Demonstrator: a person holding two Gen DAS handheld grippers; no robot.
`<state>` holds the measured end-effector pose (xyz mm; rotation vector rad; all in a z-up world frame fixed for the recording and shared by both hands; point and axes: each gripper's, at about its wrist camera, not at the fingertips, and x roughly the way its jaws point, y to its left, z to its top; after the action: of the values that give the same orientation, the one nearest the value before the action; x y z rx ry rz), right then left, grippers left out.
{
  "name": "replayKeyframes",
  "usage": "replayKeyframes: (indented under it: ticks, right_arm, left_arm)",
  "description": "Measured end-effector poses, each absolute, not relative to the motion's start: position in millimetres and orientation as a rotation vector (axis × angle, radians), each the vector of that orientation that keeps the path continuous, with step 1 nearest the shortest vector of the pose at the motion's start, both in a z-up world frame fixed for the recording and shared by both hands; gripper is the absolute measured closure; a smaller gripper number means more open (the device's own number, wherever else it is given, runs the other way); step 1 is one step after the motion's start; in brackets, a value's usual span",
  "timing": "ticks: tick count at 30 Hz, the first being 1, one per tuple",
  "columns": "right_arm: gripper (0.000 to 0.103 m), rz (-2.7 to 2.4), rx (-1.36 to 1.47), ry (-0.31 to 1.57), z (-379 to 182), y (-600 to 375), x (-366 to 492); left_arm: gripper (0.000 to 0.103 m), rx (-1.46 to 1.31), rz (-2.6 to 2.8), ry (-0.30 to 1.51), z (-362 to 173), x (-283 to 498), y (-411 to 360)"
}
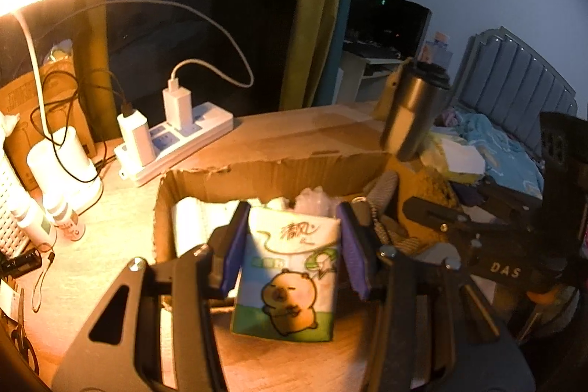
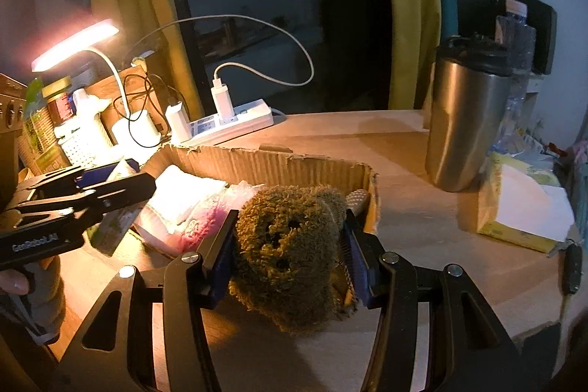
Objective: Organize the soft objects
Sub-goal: 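Carry the sponge and tissue pack into the box with both tools, then open both tools to drop the sponge and tissue pack into the box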
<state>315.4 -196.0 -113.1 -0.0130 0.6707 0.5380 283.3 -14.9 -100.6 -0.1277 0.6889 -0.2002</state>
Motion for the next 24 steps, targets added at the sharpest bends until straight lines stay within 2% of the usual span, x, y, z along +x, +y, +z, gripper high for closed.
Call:
replayKeyframes:
  ticks: [4, 11, 12, 14, 24]
  right_arm:
    - [0.048, 0.561, -0.016, 0.684, -118, -186, 320]
    - [0.031, 0.562, -0.017, 0.694, -122, -179, 326]
    - [0.031, 0.558, -0.017, 0.693, -122, -179, 326]
    - [0.031, 0.551, -0.016, 0.694, -121, -180, 325]
    - [0.031, 0.543, -0.022, 0.681, -112, -179, 311]
  left_arm:
    - [0.054, -0.135, -0.187, 0.717, -110, 293, -11]
    - [0.047, -0.143, -0.192, 0.755, -118, 298, -9]
    - [0.041, -0.144, -0.191, 0.755, -118, 297, -9]
    - [0.035, -0.145, -0.189, 0.753, -117, 296, -8]
    - [0.034, -0.154, -0.182, 0.713, -103, 278, 1]
